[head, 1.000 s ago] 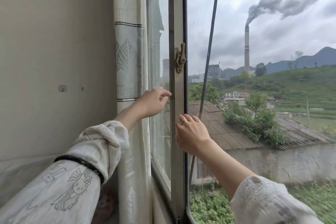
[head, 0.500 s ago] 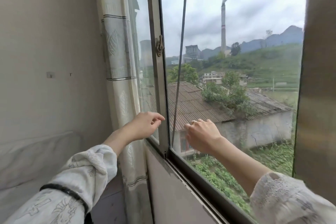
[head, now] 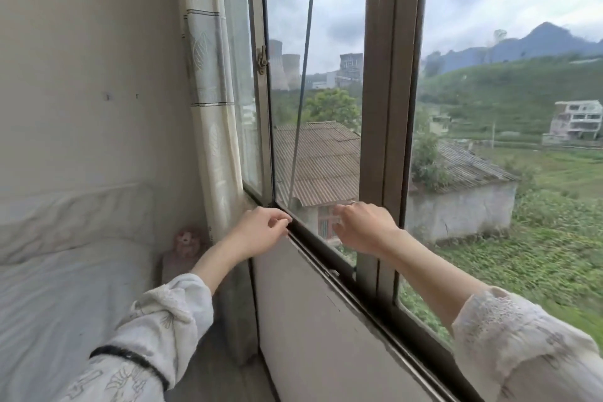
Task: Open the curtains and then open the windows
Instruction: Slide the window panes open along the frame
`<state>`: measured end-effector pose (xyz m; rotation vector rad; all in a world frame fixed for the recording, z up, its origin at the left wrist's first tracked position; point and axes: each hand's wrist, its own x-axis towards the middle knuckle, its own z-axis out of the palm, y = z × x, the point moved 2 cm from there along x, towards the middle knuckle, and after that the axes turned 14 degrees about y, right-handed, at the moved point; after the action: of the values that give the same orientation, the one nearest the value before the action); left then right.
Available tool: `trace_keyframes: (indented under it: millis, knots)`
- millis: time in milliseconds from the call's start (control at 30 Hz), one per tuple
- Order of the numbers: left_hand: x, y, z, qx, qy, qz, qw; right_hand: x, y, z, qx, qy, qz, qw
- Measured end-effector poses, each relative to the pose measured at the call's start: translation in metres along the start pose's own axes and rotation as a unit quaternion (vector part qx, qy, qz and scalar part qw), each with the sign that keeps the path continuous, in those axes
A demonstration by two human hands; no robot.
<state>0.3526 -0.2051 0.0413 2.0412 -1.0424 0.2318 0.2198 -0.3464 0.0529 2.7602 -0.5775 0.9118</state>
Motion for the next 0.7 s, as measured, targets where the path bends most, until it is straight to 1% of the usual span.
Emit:
trace_keyframes:
  millis: [67, 100, 267, 367, 467, 633, 700]
  knots:
    - [-0.040, 0.017, 0.003, -0.044, 0.020, -0.031, 0.998, -0.040, 0.004, -0.011, -0.001, -0.034, -0.006, 0.999]
    - [-0.067, 0.029, 0.006, -0.047, 0.020, -0.037, 0.998, -0.063, 0.007, -0.020, -0.005, -0.052, -0.011, 0.999]
    - [-0.167, 0.064, 0.008, -0.011, -0.039, -0.023, 0.999, -0.138, 0.018, -0.064, -0.002, -0.083, -0.006, 0.997]
    - [-0.202, 0.085, -0.006, -0.014, -0.040, -0.040, 0.998, -0.180, 0.018, -0.094, 0.012, -0.069, -0.002, 0.998]
    - [-0.234, 0.119, -0.014, -0.046, -0.035, -0.037, 0.998, -0.222, 0.021, -0.127, 0.031, -0.049, 0.010, 0.998]
    - [-0.281, 0.180, -0.014, -0.114, -0.022, -0.020, 0.993, -0.284, 0.033, -0.178, 0.022, 0.020, 0.023, 0.999]
    - [-0.306, 0.202, -0.008, -0.133, -0.033, -0.012, 0.990, -0.315, 0.037, -0.201, 0.019, 0.046, 0.046, 0.998]
